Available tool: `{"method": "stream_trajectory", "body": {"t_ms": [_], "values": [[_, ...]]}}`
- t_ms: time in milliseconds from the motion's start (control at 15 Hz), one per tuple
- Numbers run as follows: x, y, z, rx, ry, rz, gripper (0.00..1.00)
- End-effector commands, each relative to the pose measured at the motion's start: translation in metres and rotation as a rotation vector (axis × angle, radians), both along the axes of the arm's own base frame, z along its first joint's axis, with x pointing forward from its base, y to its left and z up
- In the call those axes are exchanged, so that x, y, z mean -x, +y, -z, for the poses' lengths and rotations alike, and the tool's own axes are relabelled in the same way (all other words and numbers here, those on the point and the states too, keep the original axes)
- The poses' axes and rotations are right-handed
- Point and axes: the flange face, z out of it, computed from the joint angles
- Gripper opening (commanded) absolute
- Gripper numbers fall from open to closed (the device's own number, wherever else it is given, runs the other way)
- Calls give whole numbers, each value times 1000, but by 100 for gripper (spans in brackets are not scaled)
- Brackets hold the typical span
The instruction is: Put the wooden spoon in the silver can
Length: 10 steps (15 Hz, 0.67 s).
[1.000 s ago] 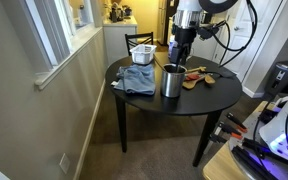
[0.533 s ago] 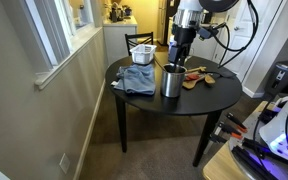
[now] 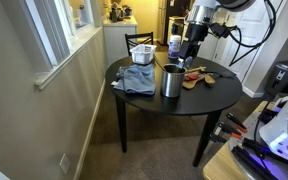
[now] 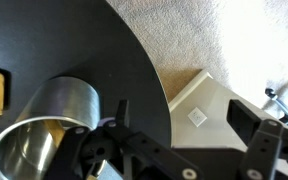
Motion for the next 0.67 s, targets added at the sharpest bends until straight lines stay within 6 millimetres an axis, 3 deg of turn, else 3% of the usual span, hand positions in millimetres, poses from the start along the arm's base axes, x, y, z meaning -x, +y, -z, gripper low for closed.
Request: {"method": "stream_trajectory", "body": {"t_ms": [0, 267, 533, 600], "values": [[31, -32, -18, -17, -15, -3, 100], [43, -74, -27, -121, -85, 64, 100], [45, -119, -21, -279, -160, 158, 100], [28, -132, -28, -328, -176, 182, 100]]}}
